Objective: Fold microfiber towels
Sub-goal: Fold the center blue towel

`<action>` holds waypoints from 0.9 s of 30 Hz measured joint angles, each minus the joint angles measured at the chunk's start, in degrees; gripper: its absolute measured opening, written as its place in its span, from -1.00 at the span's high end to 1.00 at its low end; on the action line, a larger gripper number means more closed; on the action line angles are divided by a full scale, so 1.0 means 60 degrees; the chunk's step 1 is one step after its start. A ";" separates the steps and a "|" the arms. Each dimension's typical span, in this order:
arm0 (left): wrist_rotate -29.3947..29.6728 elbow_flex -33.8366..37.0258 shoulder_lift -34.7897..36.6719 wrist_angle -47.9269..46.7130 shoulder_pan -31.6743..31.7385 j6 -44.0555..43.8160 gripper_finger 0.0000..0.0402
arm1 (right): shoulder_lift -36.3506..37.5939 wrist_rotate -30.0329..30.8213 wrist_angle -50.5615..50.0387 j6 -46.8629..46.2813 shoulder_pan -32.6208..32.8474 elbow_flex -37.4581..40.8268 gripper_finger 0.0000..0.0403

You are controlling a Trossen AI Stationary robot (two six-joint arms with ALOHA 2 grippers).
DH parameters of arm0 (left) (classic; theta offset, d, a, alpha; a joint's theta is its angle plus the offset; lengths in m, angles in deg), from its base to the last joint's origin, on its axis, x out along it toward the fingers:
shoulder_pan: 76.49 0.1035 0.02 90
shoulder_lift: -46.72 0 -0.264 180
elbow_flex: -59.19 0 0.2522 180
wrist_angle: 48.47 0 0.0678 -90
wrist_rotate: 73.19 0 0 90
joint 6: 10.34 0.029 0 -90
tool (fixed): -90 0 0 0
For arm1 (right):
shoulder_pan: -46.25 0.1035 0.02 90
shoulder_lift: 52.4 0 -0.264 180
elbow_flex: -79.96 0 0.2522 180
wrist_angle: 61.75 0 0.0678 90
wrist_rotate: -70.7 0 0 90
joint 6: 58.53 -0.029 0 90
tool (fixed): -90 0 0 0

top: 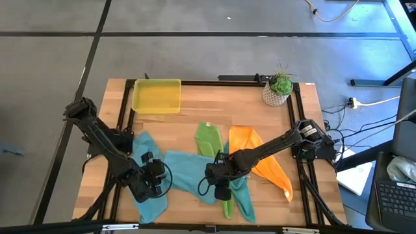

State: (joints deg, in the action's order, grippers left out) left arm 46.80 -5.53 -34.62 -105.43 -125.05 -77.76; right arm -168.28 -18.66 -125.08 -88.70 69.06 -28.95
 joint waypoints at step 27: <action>-0.0322 -0.0004 0.3775 -0.2527 0.1754 0.0146 0.25 | 0.1282 -0.3583 0.1728 -0.2600 -0.2546 0.2901 0.16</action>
State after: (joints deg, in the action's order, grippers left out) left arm 44.87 -5.55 -11.97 -120.59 -114.53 -76.88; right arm -160.58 -40.15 -114.71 -104.31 53.78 -11.55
